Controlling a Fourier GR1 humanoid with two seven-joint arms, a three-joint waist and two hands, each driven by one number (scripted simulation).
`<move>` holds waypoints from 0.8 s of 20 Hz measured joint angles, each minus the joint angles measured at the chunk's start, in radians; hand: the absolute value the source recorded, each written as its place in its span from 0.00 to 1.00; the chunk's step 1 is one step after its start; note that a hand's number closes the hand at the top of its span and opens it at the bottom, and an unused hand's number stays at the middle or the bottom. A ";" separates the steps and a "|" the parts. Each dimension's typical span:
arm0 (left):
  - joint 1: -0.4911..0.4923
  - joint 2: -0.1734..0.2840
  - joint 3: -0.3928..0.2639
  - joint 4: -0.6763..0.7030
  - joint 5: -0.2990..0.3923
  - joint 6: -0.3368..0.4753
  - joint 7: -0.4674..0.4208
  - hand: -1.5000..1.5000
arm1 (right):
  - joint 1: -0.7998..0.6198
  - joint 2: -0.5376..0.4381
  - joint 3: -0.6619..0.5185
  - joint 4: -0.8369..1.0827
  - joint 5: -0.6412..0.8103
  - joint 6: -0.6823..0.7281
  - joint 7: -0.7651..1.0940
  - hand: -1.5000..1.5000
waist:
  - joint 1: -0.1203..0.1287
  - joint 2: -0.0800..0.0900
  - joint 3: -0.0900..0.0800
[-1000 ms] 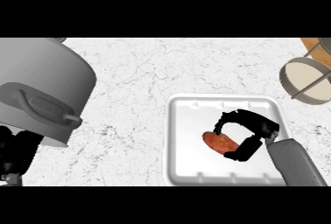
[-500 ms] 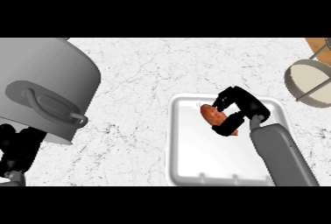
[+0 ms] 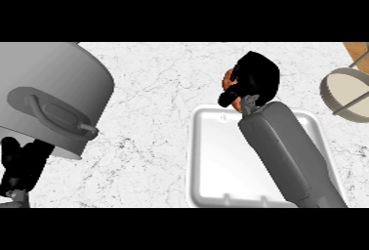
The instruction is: Pick the sweet potato from the tray and place it in the tiered basket
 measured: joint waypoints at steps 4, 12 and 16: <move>0.010 -0.003 0.005 -0.005 0.002 0.003 -0.004 0.50 | -0.127 0.032 0.011 0.013 0.169 -0.017 0.085 1.00 | -0.007 0.002 0.003; 0.034 -0.008 0.012 -0.035 0.003 0.003 0.006 0.50 | -0.264 0.029 -0.097 0.020 0.316 -0.020 0.087 1.00 | -0.021 0.006 0.006; 0.030 -0.004 0.022 -0.024 0.007 -0.005 0.005 0.50 | -0.295 -0.014 -0.182 0.045 0.336 -0.045 0.048 1.00 | -0.023 0.009 0.007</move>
